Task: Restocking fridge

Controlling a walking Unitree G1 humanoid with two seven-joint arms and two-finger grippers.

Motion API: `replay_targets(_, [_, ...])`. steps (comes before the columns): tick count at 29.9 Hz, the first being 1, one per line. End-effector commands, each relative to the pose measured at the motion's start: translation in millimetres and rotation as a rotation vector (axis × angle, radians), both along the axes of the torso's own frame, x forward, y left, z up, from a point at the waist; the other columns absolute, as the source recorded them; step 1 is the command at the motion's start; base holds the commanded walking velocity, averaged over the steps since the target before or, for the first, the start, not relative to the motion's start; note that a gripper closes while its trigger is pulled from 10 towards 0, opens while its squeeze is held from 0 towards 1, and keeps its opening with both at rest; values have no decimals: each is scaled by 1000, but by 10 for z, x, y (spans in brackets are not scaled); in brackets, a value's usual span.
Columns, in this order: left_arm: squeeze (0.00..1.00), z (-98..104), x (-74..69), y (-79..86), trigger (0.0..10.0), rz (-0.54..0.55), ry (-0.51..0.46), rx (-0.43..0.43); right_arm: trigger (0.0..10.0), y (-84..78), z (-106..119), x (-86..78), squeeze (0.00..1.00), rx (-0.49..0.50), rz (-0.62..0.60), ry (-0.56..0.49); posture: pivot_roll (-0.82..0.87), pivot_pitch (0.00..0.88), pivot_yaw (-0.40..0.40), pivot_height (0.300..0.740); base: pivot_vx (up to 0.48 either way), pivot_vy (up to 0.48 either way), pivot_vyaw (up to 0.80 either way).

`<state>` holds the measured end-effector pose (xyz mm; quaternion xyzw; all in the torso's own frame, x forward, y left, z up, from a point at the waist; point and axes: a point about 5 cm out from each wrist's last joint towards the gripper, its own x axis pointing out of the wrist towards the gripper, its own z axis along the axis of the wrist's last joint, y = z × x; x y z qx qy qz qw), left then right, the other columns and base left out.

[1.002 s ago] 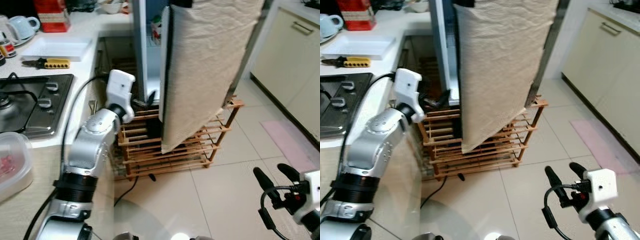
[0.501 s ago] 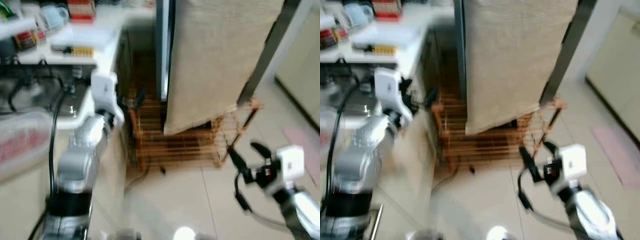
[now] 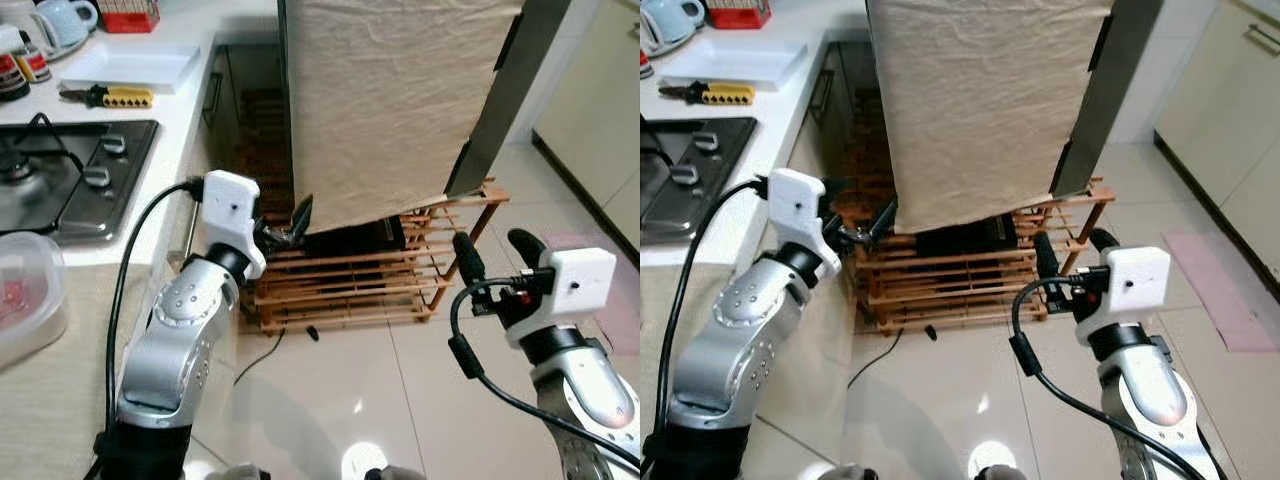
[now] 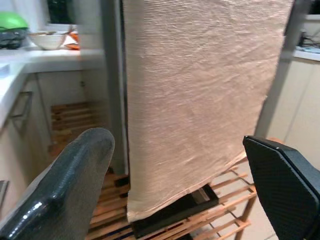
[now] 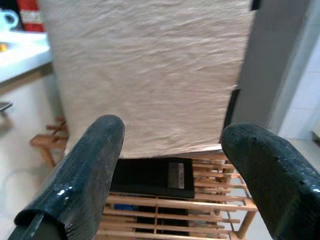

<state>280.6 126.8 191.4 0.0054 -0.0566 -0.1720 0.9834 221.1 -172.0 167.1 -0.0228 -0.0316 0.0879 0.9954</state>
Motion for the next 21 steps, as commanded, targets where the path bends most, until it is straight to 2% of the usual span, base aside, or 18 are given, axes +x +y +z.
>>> replay_targets(1, [0,-20,-36,55,10000,29,2,17,10000,57,80,27,0,-33,15,-25,-27,59,-28,740,0,0,0])
replay_targets(6, [0,-38,-28,93,10000,46,15,33,10000,119,124,121,0,-19,31,-40,-22,52,-42,740,0,0,0])
replay_targets(9, [0,-40,-7,118,10000,72,22,14,10000,131,92,172,0,-29,49,-25,-18,44,-50,740,0,0,0])
replay_targets(12, [0,-76,34,113,10000,75,53,21,10000,107,14,253,0,-35,63,15,-7,18,-68,740,0,0,0])
replay_targets(15, [0,-26,86,114,10000,93,28,78,10000,64,44,338,0,-30,57,6,3,38,-80,740,0,0,0])
replay_targets(19, [0,6,76,141,10000,120,19,52,10000,34,64,378,0,-23,50,0,9,58,-84,740,0,0,0])
replay_targets(21, [0,-40,41,162,10000,137,33,46,10000,28,45,400,0,-26,49,4,10,62,-80,740,0,0,0])
